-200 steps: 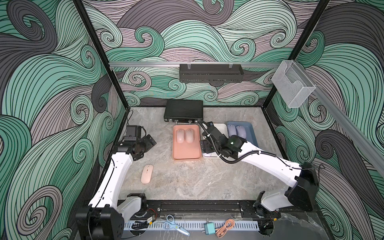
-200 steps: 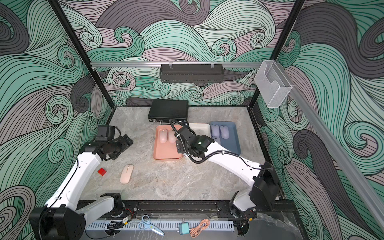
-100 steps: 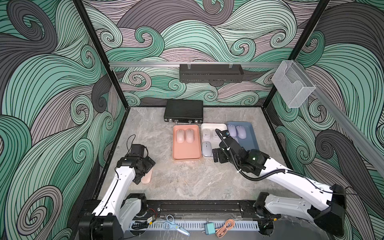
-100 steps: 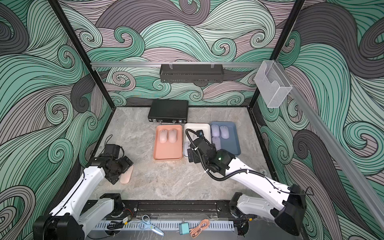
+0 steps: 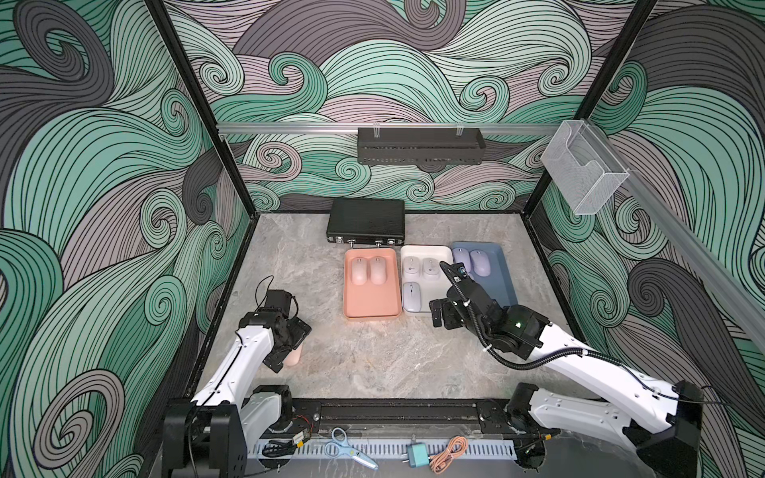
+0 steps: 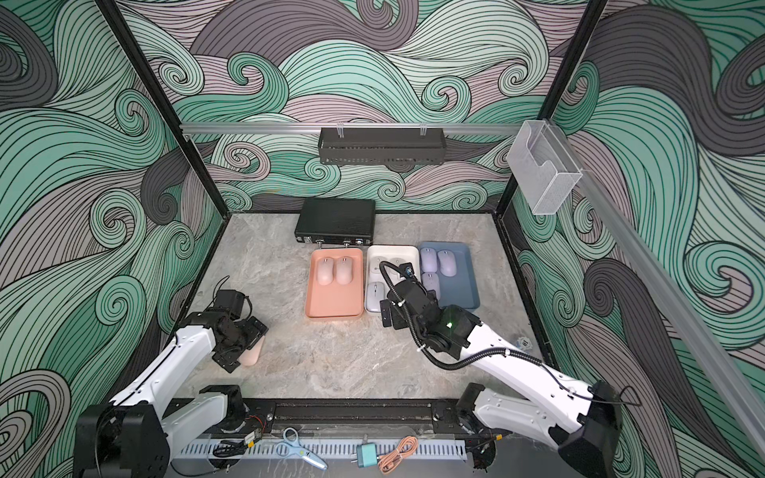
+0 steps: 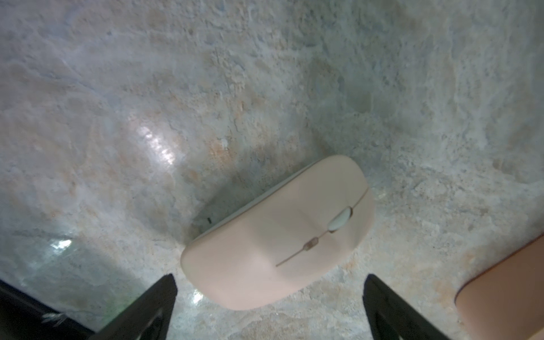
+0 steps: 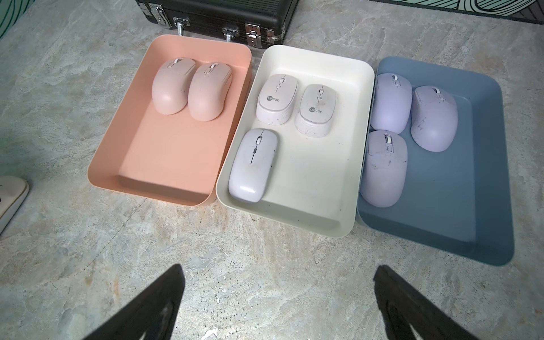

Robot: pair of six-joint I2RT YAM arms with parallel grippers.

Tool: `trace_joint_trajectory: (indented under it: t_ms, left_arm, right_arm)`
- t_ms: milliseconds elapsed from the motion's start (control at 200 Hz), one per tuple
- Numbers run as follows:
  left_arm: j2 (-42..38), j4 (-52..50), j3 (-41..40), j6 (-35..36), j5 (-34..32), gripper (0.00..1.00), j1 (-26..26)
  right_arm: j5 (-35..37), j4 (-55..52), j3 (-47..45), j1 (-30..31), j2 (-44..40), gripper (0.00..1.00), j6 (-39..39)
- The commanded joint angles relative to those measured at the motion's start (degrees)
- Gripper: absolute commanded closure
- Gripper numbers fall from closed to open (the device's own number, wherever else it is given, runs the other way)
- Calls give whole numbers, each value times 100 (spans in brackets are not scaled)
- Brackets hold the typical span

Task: Place the mice by color into the storage box
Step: Adjust the mouse at the center of the board.

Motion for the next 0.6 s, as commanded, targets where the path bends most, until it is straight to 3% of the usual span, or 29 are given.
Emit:
trace_joint_trajectory:
  t_ms: [0,360,435,595]
  left_arm:
    - [108,249,-98,73,306,2,56]
    - [289,663,-105,295,1169,2,-62]
    - [287,616,17,385,1086,2,-177]
    - [527,-91,474,573,183,4,-247]
  right_arm:
    - [146,30,-58,-40,-107,0,-6]
    - [139,110,-59,-67,-7,0,-19]
    - [112,134,-35,-72,56,0,-30]
    - [-20,209,5,-67,112,0,-85]
